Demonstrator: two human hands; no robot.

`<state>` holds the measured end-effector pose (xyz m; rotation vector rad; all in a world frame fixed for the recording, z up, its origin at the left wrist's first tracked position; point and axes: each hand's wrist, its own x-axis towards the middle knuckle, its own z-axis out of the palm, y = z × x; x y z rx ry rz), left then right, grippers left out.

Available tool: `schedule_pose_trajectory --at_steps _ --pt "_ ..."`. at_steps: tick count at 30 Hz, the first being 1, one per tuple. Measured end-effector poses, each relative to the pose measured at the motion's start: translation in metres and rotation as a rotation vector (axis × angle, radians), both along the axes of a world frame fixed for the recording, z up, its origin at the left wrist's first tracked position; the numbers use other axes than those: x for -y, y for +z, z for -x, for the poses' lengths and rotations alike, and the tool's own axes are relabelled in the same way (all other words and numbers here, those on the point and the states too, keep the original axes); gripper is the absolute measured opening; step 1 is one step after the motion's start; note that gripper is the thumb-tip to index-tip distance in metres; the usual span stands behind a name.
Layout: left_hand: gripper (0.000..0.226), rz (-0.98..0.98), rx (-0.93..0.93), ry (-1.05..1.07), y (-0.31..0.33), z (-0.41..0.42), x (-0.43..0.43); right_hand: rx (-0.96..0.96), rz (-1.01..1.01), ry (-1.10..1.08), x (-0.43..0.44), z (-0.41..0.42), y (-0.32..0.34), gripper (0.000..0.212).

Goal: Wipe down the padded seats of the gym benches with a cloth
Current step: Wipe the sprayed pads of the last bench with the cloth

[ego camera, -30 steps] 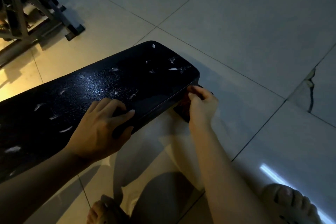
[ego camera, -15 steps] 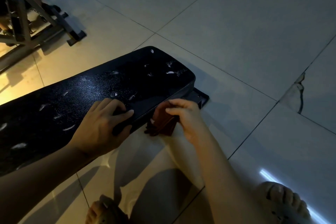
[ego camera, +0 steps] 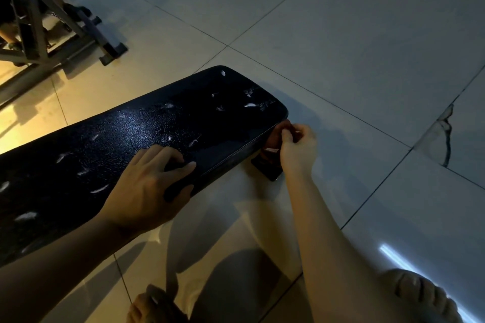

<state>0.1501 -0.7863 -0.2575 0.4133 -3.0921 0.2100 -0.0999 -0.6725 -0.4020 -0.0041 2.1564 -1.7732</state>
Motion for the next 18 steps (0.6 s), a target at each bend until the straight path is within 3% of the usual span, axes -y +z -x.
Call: schedule_pose_trajectory --at_steps 4,11,18 --pt "0.047 -0.003 0.000 -0.006 0.000 0.000 0.001 0.313 0.291 -0.117 -0.003 -0.013 0.014 0.022" --pt "0.046 0.002 -0.002 -0.009 -0.001 -0.001 0.000 0.133 0.142 -0.032 -0.001 -0.021 0.016 0.014" --pt "0.048 -0.008 0.001 -0.014 -0.001 -0.001 0.001 0.065 0.197 0.162 -0.018 -0.083 0.032 0.024"
